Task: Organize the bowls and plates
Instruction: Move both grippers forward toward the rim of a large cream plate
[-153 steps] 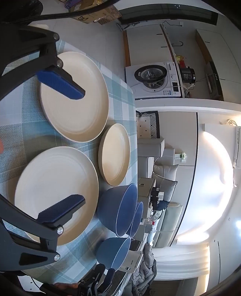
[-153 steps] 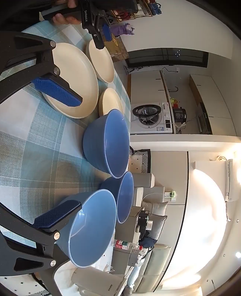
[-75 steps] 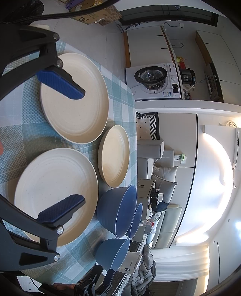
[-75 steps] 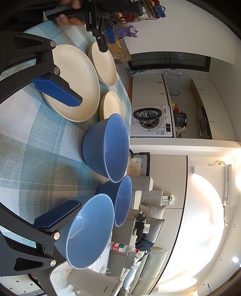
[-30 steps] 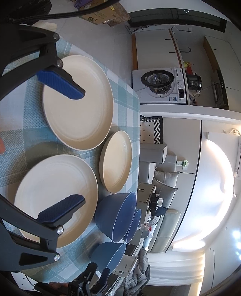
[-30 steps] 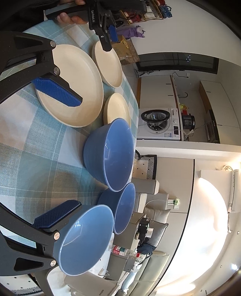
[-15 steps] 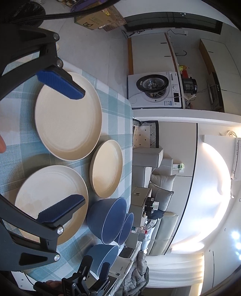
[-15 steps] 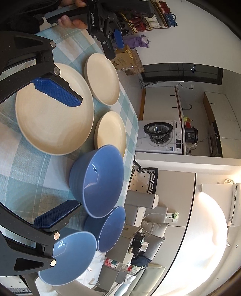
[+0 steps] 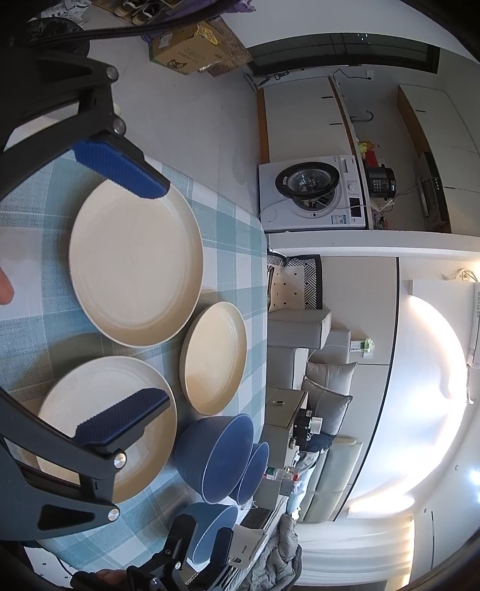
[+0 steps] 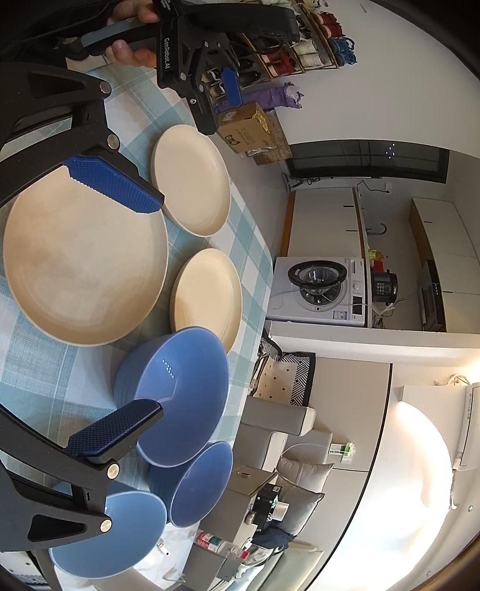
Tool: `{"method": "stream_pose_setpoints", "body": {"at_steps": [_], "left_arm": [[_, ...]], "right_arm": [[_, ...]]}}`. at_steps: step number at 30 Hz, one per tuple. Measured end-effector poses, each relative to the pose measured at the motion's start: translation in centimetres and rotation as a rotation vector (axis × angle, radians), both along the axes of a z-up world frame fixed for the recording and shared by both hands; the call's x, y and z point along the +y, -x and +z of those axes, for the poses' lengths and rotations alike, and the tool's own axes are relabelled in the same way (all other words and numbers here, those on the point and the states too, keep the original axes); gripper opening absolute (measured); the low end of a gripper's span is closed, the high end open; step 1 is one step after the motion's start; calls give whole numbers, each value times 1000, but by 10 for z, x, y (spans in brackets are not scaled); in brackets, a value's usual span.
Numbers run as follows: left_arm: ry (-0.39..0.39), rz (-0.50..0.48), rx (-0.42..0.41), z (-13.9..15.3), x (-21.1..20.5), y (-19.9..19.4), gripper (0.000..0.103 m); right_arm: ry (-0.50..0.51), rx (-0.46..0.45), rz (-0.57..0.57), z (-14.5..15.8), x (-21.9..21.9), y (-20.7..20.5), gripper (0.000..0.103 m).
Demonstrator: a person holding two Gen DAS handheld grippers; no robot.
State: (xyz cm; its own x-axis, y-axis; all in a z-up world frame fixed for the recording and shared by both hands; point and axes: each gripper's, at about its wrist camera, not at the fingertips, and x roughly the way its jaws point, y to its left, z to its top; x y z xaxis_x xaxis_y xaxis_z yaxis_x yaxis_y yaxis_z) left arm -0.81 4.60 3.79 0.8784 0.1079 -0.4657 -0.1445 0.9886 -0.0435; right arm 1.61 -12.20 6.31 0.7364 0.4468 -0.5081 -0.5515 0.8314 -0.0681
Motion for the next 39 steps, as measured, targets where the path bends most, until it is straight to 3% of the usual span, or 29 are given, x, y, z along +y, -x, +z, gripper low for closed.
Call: {"method": "stream_pose_setpoints", "body": {"at_steps": [39], "left_arm": [[104,116,153,-36,60,-19,103]], "right_arm": [[57,106,134,-9,122,-53,103]]}}
